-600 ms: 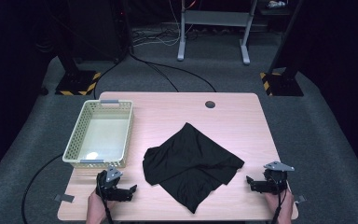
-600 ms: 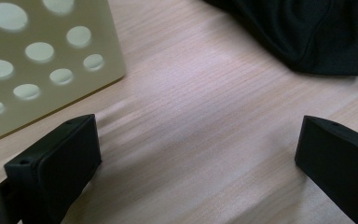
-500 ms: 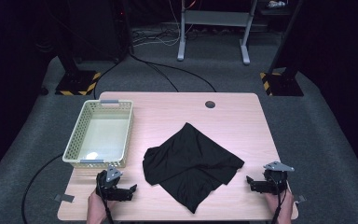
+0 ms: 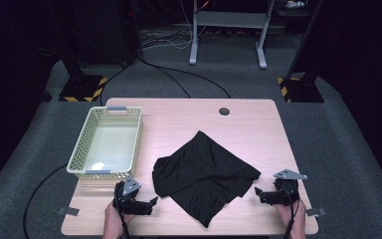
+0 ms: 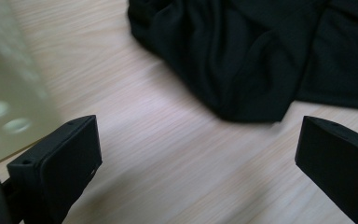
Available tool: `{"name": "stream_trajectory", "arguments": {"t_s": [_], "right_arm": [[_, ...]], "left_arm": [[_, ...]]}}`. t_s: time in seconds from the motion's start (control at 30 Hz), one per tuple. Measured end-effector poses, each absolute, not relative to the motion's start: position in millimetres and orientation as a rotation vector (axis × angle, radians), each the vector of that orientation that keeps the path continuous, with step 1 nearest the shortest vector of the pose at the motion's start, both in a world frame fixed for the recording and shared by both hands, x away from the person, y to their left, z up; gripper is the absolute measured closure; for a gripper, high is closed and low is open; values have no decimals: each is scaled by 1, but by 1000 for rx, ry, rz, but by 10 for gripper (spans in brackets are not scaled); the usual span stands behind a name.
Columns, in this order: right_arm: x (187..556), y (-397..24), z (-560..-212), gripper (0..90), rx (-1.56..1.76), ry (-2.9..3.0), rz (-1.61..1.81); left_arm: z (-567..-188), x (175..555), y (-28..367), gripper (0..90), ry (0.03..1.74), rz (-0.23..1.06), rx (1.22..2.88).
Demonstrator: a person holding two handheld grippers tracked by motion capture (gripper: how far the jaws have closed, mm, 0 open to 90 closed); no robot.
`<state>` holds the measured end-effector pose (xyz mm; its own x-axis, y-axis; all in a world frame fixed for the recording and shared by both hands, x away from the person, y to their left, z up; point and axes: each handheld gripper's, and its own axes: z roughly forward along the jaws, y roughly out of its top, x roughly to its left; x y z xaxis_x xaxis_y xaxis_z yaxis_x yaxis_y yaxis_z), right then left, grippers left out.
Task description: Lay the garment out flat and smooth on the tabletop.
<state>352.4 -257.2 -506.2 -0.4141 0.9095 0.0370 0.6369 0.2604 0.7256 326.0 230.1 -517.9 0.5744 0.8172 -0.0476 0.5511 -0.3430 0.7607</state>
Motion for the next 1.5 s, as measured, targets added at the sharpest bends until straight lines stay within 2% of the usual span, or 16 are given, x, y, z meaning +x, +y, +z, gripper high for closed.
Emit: {"name": "stream_trajectory", "arguments": {"t_s": [0.2, 0.43, 0.53, 0.77, 0.97, 1.2, 1.5], "right_arm": [[361, -197, -492, 0, 1236, 2276, 956], [383, -139, -508, 1, 1127, 2392, 904], [386, -131, -518, 0, 1130, 2418, 835], [376, -138, -518, 28, 1136, 2412, 848], [372, -141, -507, 71, 1185, 2398, 847], [378, -99, -479, 181, 1045, 2422, 930], [399, -37, -497, 476, 899, 2581, 870]], "left_arm": [[-522, 334, 206, 0, 1067, 423, 2062], [-525, 347, 180, 0, 1099, 434, 2112], [-529, 347, 177, 0, 1110, 448, 2119], [-530, 337, 170, 0, 1087, 457, 2136], [-530, 337, 170, 0, 1093, 460, 2133], [-530, 336, 169, 0, 1089, 462, 2134], [-530, 336, 170, 0, 1088, 458, 2134]]}}
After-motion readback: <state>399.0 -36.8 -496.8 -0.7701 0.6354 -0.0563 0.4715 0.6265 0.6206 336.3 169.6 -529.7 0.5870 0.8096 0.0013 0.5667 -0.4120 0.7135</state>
